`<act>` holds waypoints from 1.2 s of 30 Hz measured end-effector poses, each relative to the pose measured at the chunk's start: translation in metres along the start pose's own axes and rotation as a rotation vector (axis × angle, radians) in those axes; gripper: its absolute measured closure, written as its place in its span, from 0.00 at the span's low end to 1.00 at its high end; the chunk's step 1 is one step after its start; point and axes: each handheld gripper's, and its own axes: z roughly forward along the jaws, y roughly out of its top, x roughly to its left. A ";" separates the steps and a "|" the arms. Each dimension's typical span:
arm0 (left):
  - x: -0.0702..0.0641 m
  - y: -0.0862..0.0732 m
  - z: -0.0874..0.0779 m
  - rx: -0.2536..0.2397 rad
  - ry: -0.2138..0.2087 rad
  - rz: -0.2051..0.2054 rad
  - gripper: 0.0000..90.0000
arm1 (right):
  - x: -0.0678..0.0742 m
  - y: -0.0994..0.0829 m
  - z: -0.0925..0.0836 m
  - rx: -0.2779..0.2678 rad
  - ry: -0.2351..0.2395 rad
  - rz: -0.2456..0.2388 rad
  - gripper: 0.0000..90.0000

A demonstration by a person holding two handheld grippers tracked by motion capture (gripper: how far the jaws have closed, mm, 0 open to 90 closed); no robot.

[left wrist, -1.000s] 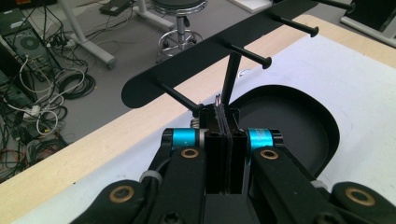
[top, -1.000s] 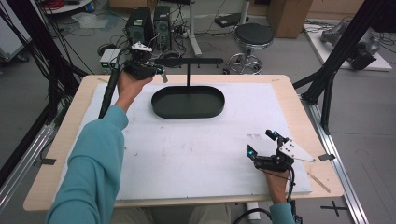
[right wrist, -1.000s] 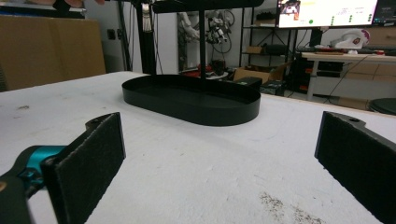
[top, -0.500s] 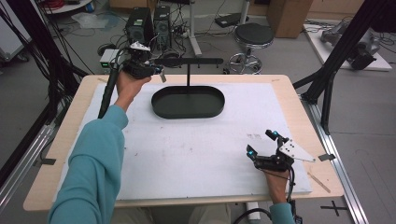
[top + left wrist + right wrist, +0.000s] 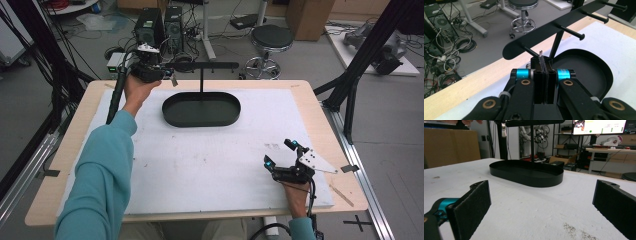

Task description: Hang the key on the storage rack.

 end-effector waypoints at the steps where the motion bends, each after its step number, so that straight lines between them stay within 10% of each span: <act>1: 0.001 0.000 0.001 -0.001 -0.004 -0.003 0.99 | 0.000 0.000 0.000 0.000 0.000 0.000 0.01; 12: 0.016 -0.007 0.010 -0.012 0.014 -0.033 0.93 | 0.001 0.000 0.000 0.005 0.000 0.002 0.01; 15: 0.020 -0.013 0.006 -0.042 0.046 0.045 0.68 | 0.001 0.000 0.000 0.006 0.001 0.003 0.01; 20: 0.030 -0.021 -0.012 -0.043 0.041 -0.001 0.42 | 0.001 0.000 0.001 0.009 -0.003 -0.006 0.01; 26: 0.031 -0.043 -0.048 -0.137 0.003 0.042 0.02 | 0.001 0.000 0.001 0.010 -0.002 -0.011 0.01; 36: 0.009 -0.104 -0.135 -0.316 -0.085 0.146 0.02 | 0.001 0.001 0.002 0.019 -0.003 -0.015 0.01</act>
